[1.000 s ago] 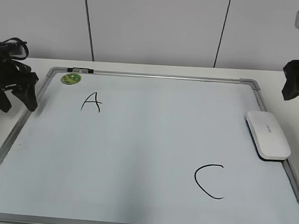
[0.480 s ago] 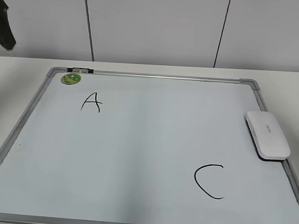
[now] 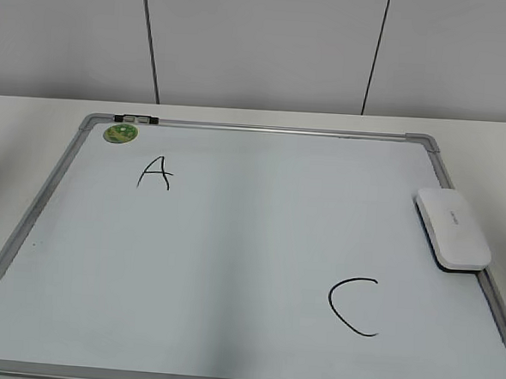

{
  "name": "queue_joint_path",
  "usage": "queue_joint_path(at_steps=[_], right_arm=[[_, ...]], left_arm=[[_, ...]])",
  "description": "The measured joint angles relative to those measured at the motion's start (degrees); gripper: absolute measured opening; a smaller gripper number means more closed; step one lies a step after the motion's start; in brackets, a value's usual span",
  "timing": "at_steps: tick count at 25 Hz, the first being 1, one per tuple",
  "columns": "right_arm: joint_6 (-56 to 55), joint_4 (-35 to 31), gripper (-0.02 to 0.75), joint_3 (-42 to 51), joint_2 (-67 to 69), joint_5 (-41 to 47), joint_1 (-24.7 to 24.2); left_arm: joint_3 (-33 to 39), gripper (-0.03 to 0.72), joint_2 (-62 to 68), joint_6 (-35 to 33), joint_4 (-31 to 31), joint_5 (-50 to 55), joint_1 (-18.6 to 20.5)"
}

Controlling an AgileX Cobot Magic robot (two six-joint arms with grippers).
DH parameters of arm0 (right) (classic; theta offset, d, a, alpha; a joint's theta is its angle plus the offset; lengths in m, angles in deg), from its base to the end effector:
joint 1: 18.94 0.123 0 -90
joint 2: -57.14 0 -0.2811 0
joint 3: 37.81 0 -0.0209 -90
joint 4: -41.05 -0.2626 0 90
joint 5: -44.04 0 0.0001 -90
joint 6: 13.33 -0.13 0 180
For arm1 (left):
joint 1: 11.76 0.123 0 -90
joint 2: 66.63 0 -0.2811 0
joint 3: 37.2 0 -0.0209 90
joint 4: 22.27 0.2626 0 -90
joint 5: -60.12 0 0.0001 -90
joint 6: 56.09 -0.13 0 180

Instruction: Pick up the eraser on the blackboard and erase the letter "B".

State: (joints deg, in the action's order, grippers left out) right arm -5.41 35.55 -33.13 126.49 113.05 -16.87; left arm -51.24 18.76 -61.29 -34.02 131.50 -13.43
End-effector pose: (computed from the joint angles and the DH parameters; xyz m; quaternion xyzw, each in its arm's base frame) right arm 0.2249 0.0198 0.3750 -0.0804 0.9439 0.0317 0.3186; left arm 0.2965 -0.0337 0.4059 0.0565 0.9409 -0.0925 0.3209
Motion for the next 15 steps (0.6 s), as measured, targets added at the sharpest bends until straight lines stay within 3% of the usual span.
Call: queue_joint_path(at_steps=[5, 15], right_arm=[[0.02, 0.13, 0.593, 0.0, -7.44, 2.82, 0.0], [0.12, 0.22, 0.592, 1.4, -22.89, 3.58, 0.0]], left_arm=[[9.1, 0.534, -11.05, 0.09, 0.0, 0.34, -1.99], [27.34, 0.524, -33.05, 1.17, 0.0, 1.13, -2.08]])
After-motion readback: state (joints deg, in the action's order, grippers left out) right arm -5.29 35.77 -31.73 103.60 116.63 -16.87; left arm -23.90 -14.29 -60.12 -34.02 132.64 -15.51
